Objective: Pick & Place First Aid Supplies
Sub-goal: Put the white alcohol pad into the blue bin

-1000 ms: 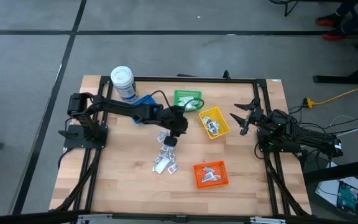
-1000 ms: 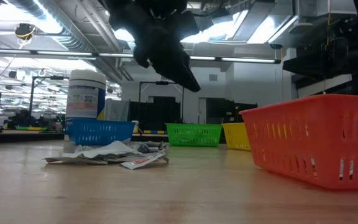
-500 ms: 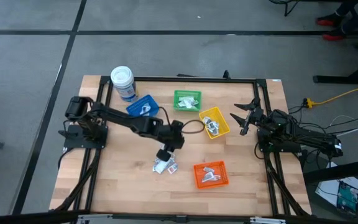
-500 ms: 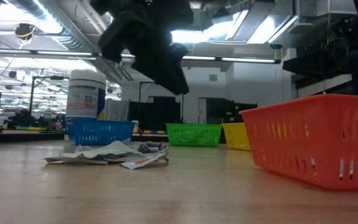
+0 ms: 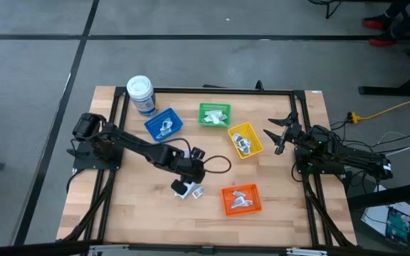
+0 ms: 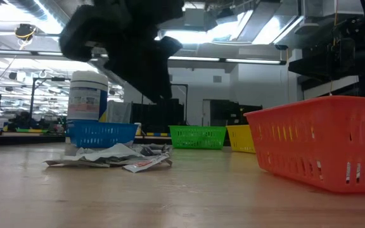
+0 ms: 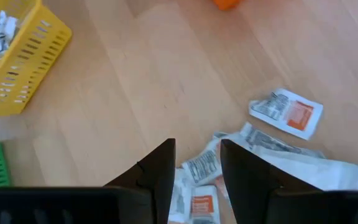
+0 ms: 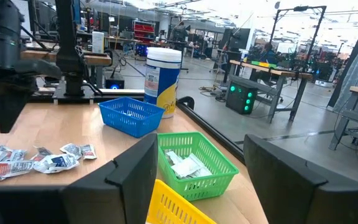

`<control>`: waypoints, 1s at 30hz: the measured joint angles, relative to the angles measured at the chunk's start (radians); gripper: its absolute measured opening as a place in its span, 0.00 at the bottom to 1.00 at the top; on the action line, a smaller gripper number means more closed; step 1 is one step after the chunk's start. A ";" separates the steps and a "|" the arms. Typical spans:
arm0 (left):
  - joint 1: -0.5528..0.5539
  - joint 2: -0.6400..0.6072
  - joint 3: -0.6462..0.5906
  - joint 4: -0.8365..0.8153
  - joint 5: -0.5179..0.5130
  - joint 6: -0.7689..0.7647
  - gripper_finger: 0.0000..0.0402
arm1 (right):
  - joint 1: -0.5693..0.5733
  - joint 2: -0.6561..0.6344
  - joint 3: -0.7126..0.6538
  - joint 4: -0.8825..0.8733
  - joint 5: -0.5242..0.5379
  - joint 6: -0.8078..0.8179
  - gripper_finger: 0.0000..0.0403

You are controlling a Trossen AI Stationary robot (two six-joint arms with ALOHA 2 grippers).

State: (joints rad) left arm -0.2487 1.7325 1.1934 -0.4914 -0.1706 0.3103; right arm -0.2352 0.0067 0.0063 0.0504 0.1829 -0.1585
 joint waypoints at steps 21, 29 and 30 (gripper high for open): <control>-0.105 0.000 -0.039 -0.136 -0.161 -0.011 0.30 | 0.000 0.000 0.000 0.000 0.000 0.000 0.59; -0.065 0.002 -0.113 -0.083 -0.263 -0.008 0.29 | 0.000 0.000 0.000 0.000 0.000 0.000 0.59; -0.054 0.002 -0.119 -0.061 -0.274 -0.008 0.29 | 0.000 0.000 0.000 0.000 0.000 0.000 0.59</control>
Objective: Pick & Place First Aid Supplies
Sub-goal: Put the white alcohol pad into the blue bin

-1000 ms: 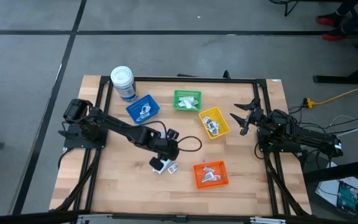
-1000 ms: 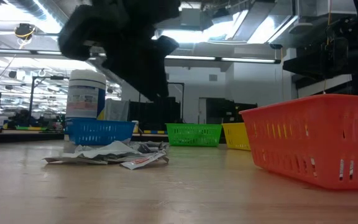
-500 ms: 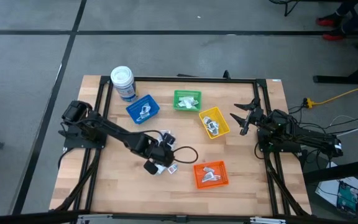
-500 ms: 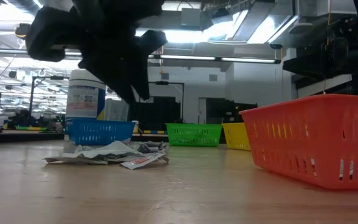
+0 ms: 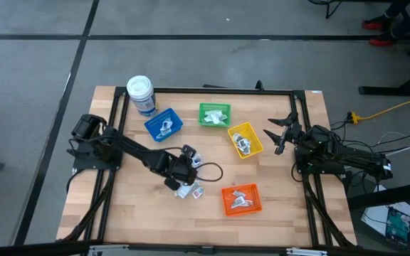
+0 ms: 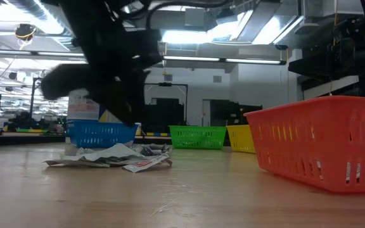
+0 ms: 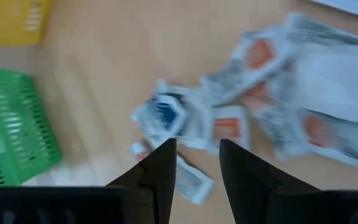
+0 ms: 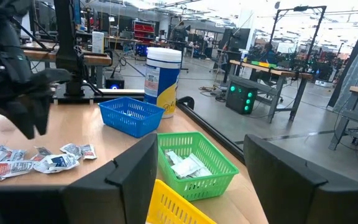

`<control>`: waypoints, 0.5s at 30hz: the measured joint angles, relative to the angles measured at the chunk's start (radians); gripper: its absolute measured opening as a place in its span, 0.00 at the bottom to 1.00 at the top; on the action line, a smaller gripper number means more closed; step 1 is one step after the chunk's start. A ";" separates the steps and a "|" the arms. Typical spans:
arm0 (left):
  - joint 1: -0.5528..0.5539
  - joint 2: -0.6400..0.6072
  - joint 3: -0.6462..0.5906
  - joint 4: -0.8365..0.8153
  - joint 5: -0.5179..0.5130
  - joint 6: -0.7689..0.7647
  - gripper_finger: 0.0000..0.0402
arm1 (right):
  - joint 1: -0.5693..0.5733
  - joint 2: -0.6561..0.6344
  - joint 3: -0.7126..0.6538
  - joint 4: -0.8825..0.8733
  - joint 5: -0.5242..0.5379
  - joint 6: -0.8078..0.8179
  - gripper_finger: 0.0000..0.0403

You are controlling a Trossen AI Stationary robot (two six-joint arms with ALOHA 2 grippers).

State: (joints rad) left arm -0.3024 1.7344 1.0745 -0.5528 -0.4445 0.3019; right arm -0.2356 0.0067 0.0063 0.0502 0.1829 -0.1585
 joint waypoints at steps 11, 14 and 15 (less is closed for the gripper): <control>0.096 0.009 -0.035 0.130 0.119 0.086 0.29 | 0.000 0.000 0.000 0.000 0.000 0.000 0.59; 0.110 0.034 -0.036 0.139 0.130 0.121 0.29 | 0.000 0.000 0.000 0.000 0.000 0.000 0.59; 0.114 0.044 -0.035 0.153 0.126 0.132 0.29 | 0.000 0.000 0.000 0.000 0.000 0.000 0.59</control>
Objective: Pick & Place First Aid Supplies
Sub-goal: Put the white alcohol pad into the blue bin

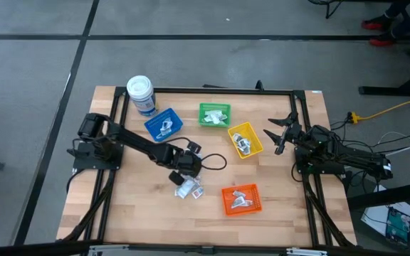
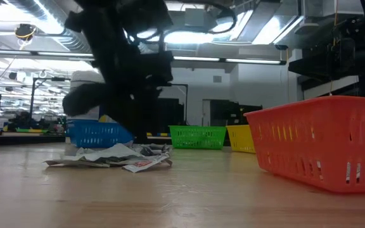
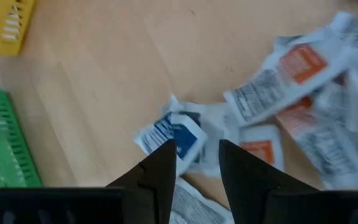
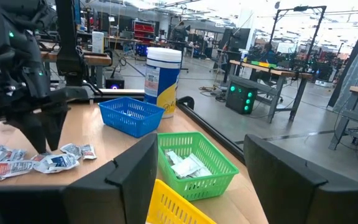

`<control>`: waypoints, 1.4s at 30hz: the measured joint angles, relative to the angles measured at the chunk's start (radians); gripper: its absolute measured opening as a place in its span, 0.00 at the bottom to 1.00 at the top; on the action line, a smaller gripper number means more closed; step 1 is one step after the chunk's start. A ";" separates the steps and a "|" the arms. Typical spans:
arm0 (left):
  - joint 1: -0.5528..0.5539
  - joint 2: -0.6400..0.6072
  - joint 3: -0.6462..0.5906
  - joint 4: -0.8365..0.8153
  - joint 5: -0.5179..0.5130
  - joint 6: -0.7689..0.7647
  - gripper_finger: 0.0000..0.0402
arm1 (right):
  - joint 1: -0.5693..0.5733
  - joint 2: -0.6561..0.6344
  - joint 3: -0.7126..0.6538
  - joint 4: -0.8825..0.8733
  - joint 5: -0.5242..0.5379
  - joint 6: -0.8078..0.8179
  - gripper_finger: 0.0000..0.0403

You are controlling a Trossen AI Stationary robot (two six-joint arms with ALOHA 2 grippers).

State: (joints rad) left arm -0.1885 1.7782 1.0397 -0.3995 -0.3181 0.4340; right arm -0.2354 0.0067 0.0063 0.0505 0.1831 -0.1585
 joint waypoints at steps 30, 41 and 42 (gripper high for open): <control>0.041 0.076 0.001 0.105 -0.054 0.023 0.23 | 0.000 0.000 0.000 0.000 0.000 0.000 0.59; 0.041 0.076 0.001 0.105 -0.054 0.015 0.01 | 0.000 0.000 0.000 0.000 0.000 0.000 0.59; 0.041 0.076 0.001 0.105 -0.055 0.015 0.01 | 0.000 0.000 0.000 0.000 0.000 0.000 0.59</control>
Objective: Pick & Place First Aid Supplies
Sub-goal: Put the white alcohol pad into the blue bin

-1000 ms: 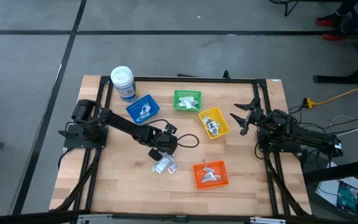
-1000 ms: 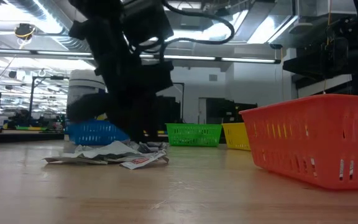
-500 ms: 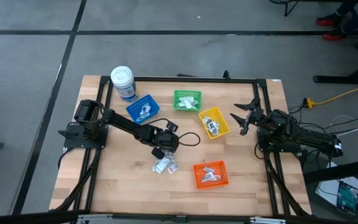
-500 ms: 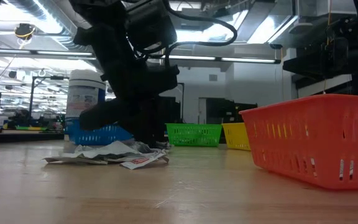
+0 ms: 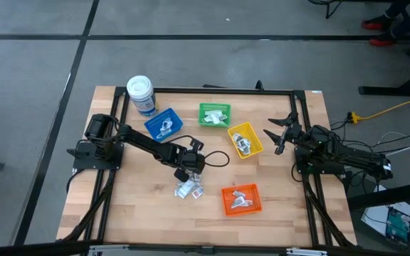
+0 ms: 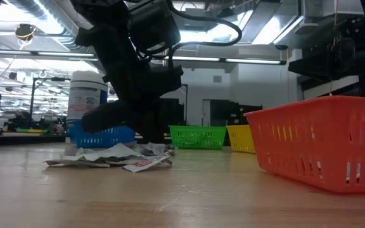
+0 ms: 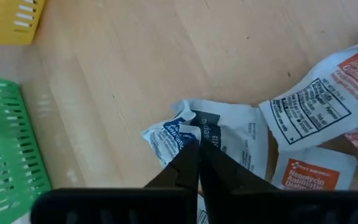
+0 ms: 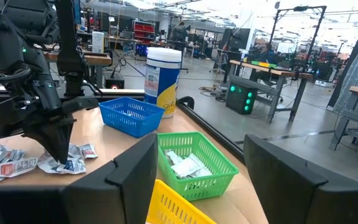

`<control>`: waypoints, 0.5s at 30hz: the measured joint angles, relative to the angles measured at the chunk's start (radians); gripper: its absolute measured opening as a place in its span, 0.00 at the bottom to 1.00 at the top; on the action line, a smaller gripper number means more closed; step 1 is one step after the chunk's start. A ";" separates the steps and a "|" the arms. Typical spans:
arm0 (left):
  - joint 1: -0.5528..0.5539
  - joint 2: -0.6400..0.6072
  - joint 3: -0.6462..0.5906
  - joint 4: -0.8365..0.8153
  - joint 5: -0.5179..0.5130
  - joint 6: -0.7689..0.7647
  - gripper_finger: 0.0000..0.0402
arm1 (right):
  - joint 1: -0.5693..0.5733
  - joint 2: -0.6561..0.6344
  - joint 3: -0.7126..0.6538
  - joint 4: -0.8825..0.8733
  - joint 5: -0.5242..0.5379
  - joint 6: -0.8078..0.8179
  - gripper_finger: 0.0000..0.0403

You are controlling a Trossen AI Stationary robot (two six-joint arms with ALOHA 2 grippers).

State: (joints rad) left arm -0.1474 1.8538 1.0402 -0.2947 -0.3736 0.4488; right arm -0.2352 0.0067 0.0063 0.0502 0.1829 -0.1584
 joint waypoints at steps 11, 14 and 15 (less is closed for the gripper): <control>-0.002 -0.060 0.006 0.003 -0.053 -0.080 0.01 | 0.000 0.000 0.000 0.000 0.000 0.000 0.59; -0.002 -0.096 0.006 0.004 -0.051 -0.134 0.00 | 0.000 0.000 0.000 0.000 0.000 0.000 0.59; -0.002 -0.109 0.006 0.001 -0.051 -0.155 0.00 | 0.000 0.000 0.000 0.000 0.000 0.000 0.59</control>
State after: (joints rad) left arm -0.1497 1.7445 1.0462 -0.2935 -0.4248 0.2940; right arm -0.2352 0.0063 0.0063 0.0502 0.1825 -0.1585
